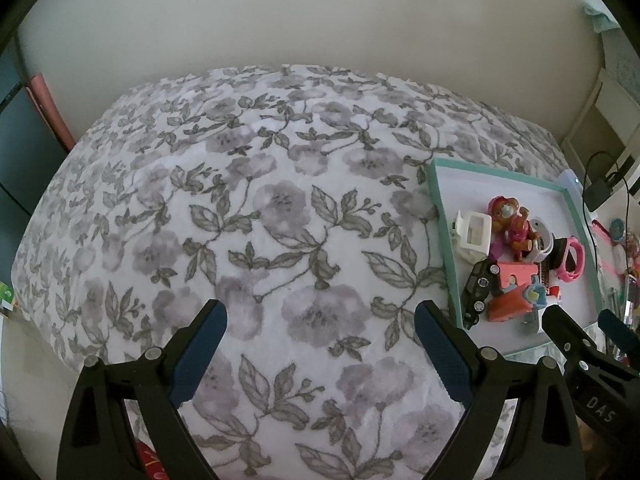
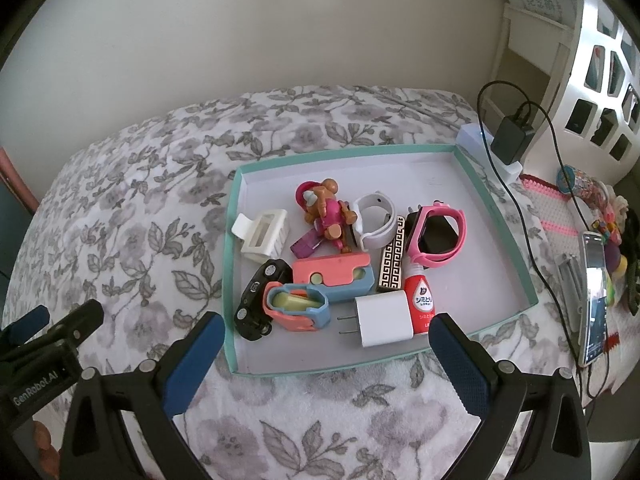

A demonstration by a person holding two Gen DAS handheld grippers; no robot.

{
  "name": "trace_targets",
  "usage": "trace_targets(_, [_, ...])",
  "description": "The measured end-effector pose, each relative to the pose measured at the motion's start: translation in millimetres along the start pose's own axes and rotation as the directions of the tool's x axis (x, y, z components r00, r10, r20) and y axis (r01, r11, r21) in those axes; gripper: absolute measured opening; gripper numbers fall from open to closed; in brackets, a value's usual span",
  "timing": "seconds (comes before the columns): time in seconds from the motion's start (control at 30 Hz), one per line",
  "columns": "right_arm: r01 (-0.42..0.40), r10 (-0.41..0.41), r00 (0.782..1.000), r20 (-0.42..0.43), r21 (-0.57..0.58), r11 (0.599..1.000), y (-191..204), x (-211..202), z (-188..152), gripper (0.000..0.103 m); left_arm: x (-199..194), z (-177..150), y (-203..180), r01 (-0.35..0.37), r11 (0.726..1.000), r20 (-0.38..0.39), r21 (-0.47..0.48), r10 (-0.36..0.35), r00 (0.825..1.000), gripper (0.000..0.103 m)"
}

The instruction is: Organize rigid objects

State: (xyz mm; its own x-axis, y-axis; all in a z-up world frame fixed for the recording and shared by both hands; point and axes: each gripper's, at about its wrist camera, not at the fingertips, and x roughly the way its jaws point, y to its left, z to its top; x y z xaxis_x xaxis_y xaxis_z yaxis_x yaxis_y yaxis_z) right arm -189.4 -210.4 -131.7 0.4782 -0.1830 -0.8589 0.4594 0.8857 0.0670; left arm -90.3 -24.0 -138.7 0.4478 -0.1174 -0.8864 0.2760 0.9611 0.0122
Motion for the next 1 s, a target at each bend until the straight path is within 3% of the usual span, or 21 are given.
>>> trace_targets(1.0, [-0.001, 0.000, 1.000, -0.021, -0.014, 1.000, 2.1, 5.3, -0.9, 0.103, 5.0, -0.5, 4.3, -0.027, 0.999, -0.028, -0.020, 0.026, 0.999, 0.095])
